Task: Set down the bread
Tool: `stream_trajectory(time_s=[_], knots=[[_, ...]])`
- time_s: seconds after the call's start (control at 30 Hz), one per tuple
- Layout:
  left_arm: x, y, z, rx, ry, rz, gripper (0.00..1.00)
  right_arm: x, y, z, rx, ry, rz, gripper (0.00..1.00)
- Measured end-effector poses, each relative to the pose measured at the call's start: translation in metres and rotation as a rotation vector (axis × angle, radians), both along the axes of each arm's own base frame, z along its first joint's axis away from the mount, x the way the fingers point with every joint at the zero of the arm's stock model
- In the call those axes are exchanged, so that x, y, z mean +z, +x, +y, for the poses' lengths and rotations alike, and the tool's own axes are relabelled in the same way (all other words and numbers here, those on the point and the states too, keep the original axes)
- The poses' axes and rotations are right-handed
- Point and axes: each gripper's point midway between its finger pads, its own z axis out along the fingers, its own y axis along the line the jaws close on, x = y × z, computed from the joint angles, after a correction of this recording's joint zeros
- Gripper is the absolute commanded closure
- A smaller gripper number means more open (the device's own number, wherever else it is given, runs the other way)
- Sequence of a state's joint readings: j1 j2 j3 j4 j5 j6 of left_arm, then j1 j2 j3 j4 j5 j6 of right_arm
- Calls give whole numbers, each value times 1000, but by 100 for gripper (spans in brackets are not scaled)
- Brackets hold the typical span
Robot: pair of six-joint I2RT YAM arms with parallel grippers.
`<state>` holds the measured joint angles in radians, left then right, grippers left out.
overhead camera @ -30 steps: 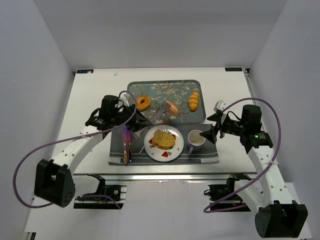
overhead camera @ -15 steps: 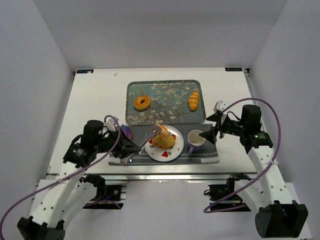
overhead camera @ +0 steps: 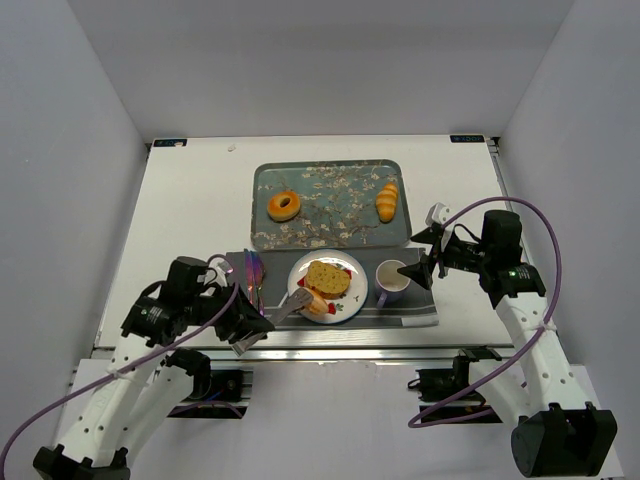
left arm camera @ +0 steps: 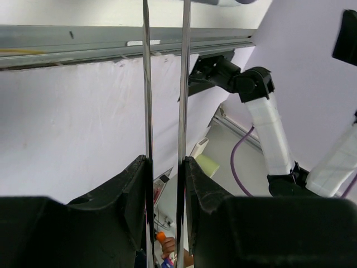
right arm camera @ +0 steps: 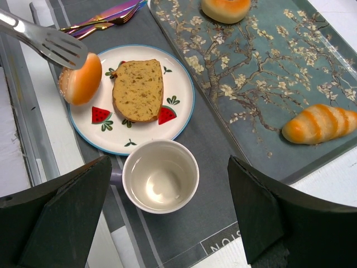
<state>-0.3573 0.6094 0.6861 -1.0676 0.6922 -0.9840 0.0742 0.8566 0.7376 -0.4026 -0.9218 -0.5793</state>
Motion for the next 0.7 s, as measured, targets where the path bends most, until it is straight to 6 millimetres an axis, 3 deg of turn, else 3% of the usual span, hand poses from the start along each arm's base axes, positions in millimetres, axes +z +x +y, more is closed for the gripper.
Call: stream_trajectory(time_s=[0.13, 0.2, 0.4, 0.7], knots=[[-16, 1, 0, -1, 23, 52, 93, -1, -1, 0, -1, -2, 5, 11], [-21, 3, -1, -6, 26, 64, 76, -2, -2, 0, -1, -3, 9, 11], [-22, 7, -3, -22, 27, 56, 52, -2, -2, -1, -1, -4, 9, 11], [-15, 11, 0, -7, 46, 25, 48, -2, -2, 0, -1, -4, 12, 11]])
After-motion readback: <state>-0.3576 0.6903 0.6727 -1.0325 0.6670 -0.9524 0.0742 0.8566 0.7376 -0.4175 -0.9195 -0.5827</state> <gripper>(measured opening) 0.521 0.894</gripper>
